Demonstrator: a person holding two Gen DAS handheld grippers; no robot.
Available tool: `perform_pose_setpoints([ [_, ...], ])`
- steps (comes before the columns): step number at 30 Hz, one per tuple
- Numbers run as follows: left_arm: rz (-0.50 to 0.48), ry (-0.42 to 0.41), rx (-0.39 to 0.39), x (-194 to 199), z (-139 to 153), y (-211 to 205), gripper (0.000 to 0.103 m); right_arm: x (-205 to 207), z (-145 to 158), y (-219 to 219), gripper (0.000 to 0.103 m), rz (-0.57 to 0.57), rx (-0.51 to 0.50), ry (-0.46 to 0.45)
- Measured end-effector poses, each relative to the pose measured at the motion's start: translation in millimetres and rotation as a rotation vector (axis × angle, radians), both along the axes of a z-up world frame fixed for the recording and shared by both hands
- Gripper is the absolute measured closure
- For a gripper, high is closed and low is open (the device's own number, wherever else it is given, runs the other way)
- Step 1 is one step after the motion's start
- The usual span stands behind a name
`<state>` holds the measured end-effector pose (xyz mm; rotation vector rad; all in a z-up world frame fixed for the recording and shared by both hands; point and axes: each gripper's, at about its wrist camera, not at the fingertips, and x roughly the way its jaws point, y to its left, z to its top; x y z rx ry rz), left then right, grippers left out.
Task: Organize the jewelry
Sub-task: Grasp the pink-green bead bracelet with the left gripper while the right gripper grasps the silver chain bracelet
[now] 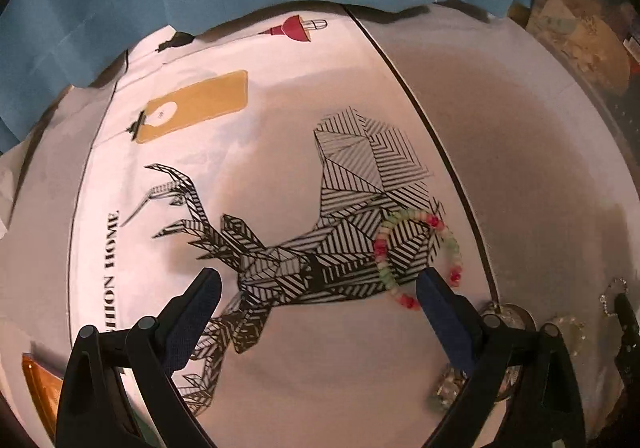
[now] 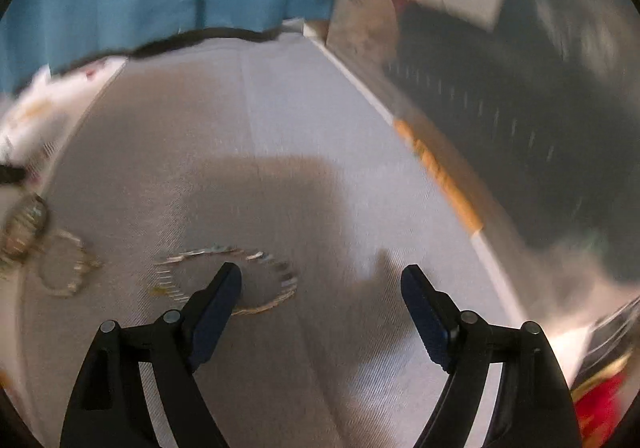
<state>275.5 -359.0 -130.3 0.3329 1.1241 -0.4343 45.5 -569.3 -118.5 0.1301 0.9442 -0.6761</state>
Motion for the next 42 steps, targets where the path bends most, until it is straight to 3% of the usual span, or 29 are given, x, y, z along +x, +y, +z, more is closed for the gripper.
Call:
perform_pose_setpoints([
  [7, 0.003, -0.014, 0.014, 6, 1, -3, 0.006, -11, -1, 3, 0.022, 0.006, -0.012, -0.021],
  [10, 0.012, 0.017, 0.011, 14, -6, -4, 0.004, -5, -2, -1, 0.022, 0.010, -0.005, -0.023],
  [12, 0.028, 0.036, -0.035, 19, -8, -1, 0.008, -2, -3, -1, 0.031, 0.024, 0.009, -0.032],
  [13, 0.030, 0.020, -0.040, 19, -5, -1, 0.026, -1, -3, -1, 0.054, 0.045, 0.042, -0.051],
  [14, 0.002, -0.005, -0.058, 16, 1, -2, 0.076, 0, -2, 1, 0.076, 0.079, 0.088, -0.074],
  [15, -0.041, -0.002, -0.067, 14, 3, -6, 0.098, 2, -2, 5, 0.082, 0.112, 0.102, -0.079],
  [16, -0.081, 0.017, -0.055, 12, 4, -11, 0.098, 5, -3, 9, 0.096, 0.133, 0.087, -0.071],
  [17, -0.105, 0.031, -0.067, 9, 5, -12, 0.099, 8, -3, 17, 0.100, 0.164, 0.072, -0.064],
  [19, -0.148, 0.008, -0.083, 0, 11, -12, 0.099, 11, -4, 24, 0.100, 0.170, 0.052, -0.055],
  [20, -0.157, -0.015, -0.086, -6, 17, -10, 0.099, 11, -3, 24, 0.100, 0.175, 0.090, -0.071],
  [26, -0.142, -0.076, -0.168, -42, 59, 17, 0.099, -5, 29, 42, 0.100, 0.194, 0.101, -0.137],
  [34, -0.127, -0.251, -0.136, -127, 118, 78, 0.099, -32, 86, 98, 0.100, 0.240, 0.071, -0.187],
  [42, -0.085, -0.297, -0.151, -200, 148, 154, 0.099, -67, 120, 180, 0.100, 0.336, 0.104, -0.211],
])
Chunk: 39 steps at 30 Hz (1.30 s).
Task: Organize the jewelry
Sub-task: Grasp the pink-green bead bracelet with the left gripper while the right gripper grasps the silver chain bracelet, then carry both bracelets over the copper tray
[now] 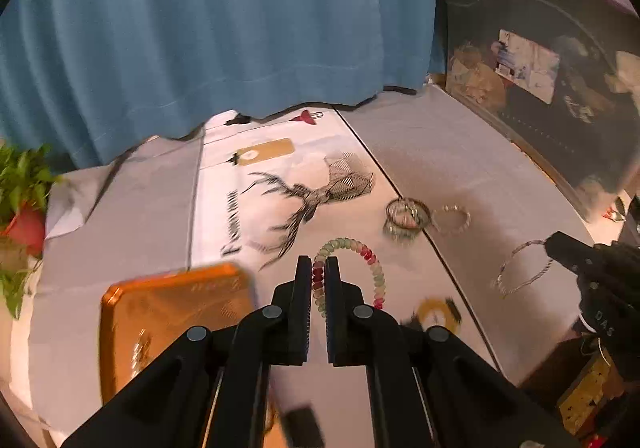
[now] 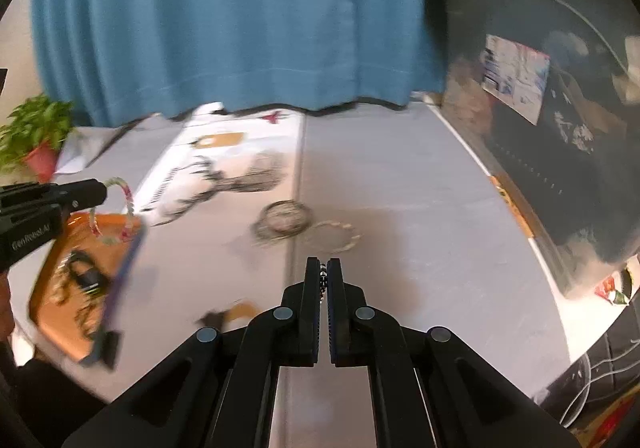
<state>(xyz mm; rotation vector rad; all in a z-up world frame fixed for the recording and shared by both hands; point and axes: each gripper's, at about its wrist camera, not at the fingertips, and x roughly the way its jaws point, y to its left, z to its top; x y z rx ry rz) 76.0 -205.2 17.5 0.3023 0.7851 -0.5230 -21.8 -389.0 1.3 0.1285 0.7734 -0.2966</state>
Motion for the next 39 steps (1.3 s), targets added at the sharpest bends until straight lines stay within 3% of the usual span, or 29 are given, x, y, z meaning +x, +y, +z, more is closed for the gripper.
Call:
perform_pose_setpoints([
  [8, 0.045, -0.020, -0.028, -63, 19, 78, 0.099, -41, 24, 86, 0.100, 0.111, 0.011, -0.018],
  [21, 0.136, -0.035, -0.071, -134, 21, 188, 0.099, -99, 43, 209, 0.100, 0.269, -0.019, -0.013],
  [29, 0.200, -0.021, -0.091, -146, 15, 235, 0.099, -113, 38, 261, 0.100, 0.360, -0.034, 0.013],
  [39, 0.242, -0.002, -0.097, -146, 6, 255, 0.099, -108, 30, 287, 0.100, 0.420, -0.042, 0.037],
])
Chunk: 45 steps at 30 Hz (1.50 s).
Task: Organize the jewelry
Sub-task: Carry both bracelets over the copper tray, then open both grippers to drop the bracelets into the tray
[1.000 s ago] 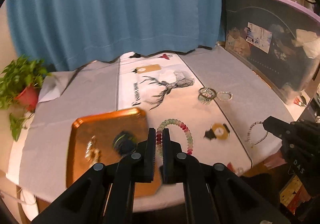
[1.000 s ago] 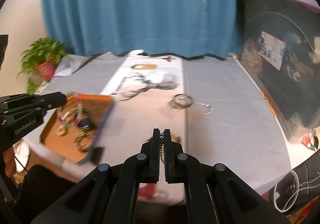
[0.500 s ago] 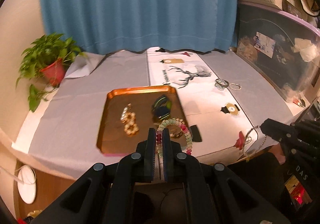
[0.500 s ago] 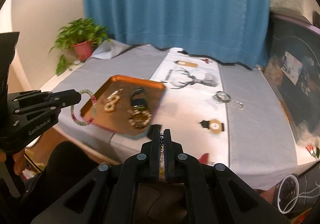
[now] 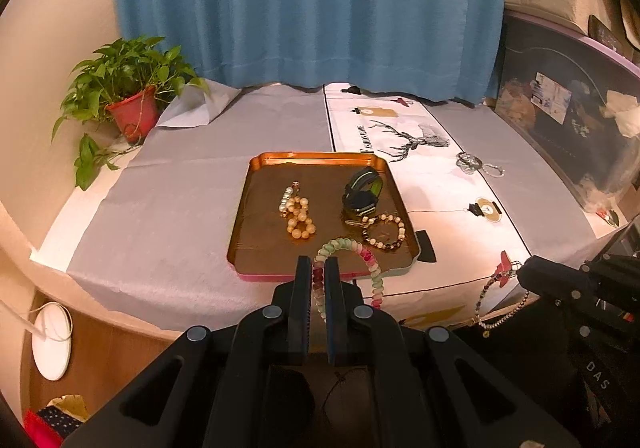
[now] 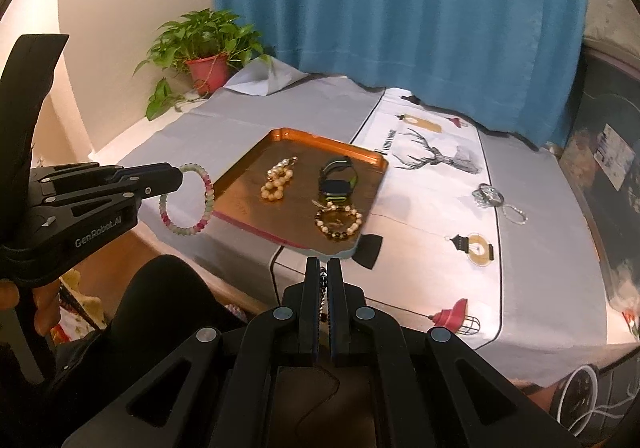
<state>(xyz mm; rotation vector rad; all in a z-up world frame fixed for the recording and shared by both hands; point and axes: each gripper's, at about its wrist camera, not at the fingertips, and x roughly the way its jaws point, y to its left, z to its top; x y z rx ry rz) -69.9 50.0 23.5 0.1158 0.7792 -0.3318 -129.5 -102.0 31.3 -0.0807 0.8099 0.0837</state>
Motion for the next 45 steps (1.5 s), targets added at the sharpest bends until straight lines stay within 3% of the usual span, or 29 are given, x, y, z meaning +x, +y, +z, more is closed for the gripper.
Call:
perform_pose_setpoints([
  [15, 0.053, 0.016, -0.003, 40, -6, 16, 0.099, 44, -14, 11, 0.100, 0.035, 0.016, 0.015],
  [27, 0.051, 0.030, 0.019, 103, -25, 0, 0.099, 119, -30, 15, 0.100, 0.036, 0.026, 0.017],
  [34, 0.059, 0.053, 0.026, 137, -44, -5, 0.099, 163, -44, 17, 0.100, 0.037, 0.034, 0.020],
  [45, 0.043, 0.127, 0.047, 187, -86, -14, 0.098, 209, -90, 12, 0.100, 0.030, 0.047, 0.102],
])
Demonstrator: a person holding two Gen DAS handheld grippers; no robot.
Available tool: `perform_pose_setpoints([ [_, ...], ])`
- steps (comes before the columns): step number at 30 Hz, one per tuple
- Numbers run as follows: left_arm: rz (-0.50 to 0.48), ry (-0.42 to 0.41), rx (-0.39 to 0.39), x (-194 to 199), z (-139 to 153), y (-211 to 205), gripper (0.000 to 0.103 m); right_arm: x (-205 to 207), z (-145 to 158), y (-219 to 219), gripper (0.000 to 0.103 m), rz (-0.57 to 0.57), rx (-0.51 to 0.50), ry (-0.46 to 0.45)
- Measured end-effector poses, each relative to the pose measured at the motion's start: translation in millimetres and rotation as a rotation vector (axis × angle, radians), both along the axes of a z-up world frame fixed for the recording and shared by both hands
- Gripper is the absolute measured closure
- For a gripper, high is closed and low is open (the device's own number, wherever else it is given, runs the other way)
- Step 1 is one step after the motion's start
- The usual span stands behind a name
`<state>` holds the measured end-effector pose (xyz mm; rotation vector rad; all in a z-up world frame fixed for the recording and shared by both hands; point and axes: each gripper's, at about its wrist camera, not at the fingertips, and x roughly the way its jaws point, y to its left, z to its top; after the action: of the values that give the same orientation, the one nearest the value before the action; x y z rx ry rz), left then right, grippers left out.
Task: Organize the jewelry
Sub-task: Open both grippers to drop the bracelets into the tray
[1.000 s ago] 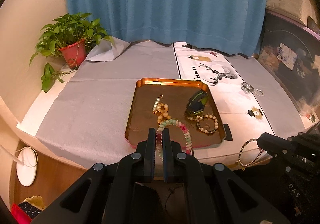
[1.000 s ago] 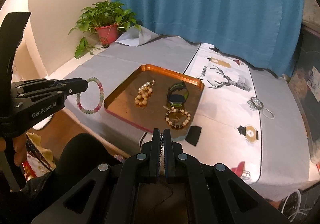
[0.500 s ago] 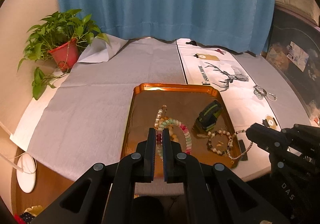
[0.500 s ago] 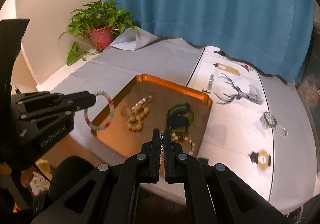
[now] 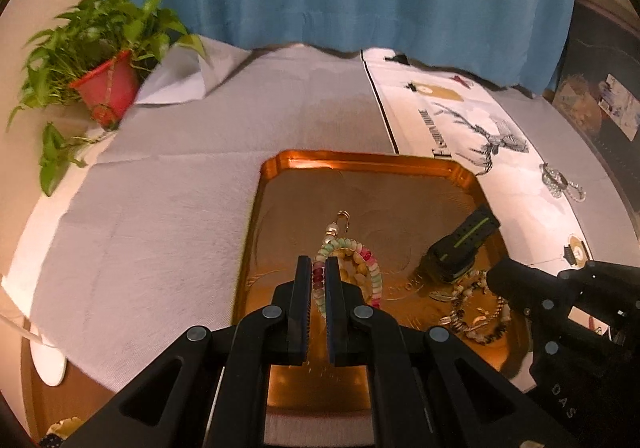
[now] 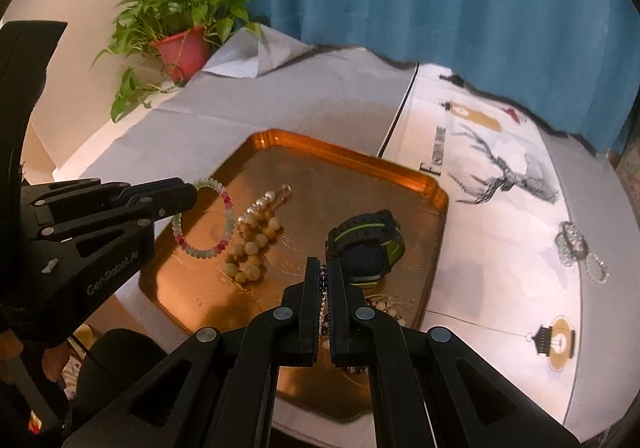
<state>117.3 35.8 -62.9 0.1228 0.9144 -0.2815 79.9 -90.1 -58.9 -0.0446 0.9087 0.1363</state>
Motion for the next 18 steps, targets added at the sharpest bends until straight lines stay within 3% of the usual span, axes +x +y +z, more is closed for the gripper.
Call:
perform_pose_setpoints([
  [1, -0.013, 0.012, 0.007, 4, -6, -2, 0.093, 3, -4, -1, 0.098, 0.001, -0.001, 0.009],
  [3, -0.022, 0.044, 0.040, 11, -17, -6, 0.067, 11, -15, -3, 0.094, -0.002, -0.006, 0.040],
  [4, -0.008, 0.054, 0.062, 13, -22, -6, 0.033, 14, -20, -4, 0.084, -0.009, -0.024, 0.067],
  [5, 0.015, 0.049, 0.080, 13, -25, -5, 0.009, 15, -26, -5, 0.064, -0.019, -0.044, 0.093],
  [6, 0.031, 0.033, 0.085, 11, -26, -2, 0.007, 15, -29, -7, 0.052, -0.026, -0.054, 0.105],
  [7, 0.043, 0.019, 0.084, 8, -26, 0, 0.007, 13, -31, -9, 0.033, -0.029, -0.054, 0.109],
  [8, 0.046, 0.026, 0.087, 6, -28, 2, 0.007, 10, -32, -11, 0.029, -0.030, -0.051, 0.107],
  [13, 0.080, 0.059, 0.098, -15, -29, 12, 0.007, -15, -30, -15, 0.029, -0.045, -0.035, 0.125],
  [18, 0.109, 0.029, 0.092, -58, -13, 24, 0.007, -51, -4, -21, 0.029, -0.097, -0.008, 0.064],
])
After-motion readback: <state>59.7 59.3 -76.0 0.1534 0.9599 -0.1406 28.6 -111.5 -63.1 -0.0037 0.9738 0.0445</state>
